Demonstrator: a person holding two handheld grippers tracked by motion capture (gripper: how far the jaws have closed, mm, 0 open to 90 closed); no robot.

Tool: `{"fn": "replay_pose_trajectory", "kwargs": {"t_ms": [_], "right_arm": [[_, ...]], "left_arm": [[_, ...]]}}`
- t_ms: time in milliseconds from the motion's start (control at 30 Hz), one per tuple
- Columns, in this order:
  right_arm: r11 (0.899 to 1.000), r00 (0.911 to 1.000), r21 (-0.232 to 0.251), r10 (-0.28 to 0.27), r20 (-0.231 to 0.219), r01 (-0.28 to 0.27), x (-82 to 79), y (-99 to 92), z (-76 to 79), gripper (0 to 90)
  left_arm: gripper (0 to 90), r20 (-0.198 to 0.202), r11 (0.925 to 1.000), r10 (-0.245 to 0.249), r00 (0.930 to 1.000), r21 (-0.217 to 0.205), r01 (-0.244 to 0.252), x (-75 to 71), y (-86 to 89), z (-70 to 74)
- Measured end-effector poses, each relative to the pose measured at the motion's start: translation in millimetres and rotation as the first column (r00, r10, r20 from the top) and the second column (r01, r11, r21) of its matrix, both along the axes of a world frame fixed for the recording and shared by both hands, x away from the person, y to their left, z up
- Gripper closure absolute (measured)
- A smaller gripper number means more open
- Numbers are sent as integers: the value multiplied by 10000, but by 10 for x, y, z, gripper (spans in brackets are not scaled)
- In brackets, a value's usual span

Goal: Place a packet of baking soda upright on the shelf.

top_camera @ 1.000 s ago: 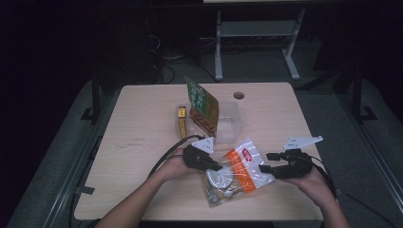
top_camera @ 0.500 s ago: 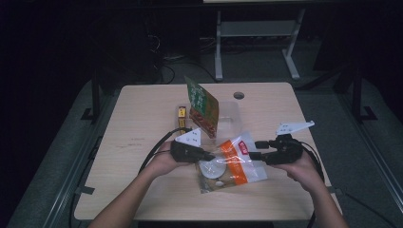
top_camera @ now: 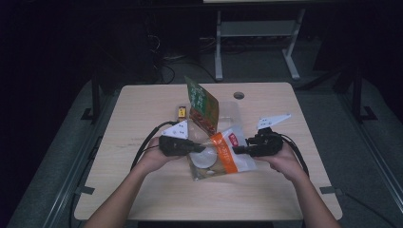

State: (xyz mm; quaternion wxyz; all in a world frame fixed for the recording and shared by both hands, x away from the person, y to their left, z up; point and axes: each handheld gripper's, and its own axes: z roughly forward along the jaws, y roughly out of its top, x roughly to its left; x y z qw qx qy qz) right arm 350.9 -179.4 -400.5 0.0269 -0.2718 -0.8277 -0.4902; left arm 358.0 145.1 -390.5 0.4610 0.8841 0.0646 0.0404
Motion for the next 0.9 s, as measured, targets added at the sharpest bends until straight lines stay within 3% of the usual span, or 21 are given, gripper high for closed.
{"fn": "replay_pose_trajectory", "kwargs": {"t_ms": [133, 167, 267, 700, 800, 867, 900], "right_arm": [[9999, 9998, 49, 152, 162, -153, -26, -3, 0, 771], [9997, 9995, 13, 232, 230, -232, -36, -7, 3, 843], [9992, 9985, -85, 391, 382, -388, -44, 3, 9, 892], [9978, 9927, -368, 588, 1049, -552, -99, 32, 147, 900], [9974, 9905, -442, 626, 1223, -576, -110, 34, 164, 900], [9971, 9900, -493, 644, 1255, -586, -123, 33, 174, 900], [9970, 9897, -504, 643, 1276, -583, -127, 34, 177, 900]], "left_arm": [[898, -85, 10000, 50, 10000, -43, -50, 2, 0, -9], [898, -52, 10000, 53, 10000, -3, -53, 2, -5, -12], [897, -82, 10000, 37, 10000, -19, -37, 2, -6, -19], [852, -454, 9998, -104, 9989, -183, 95, 14, 20, -8], [742, -671, 9998, -93, 9977, -173, 81, 26, 30, -3], [615, -867, 9999, 13, 9962, -142, -26, 32, 39, -1], [564, -770, 9999, 98, 9970, -97, -105, 27, 53, 10]]}}
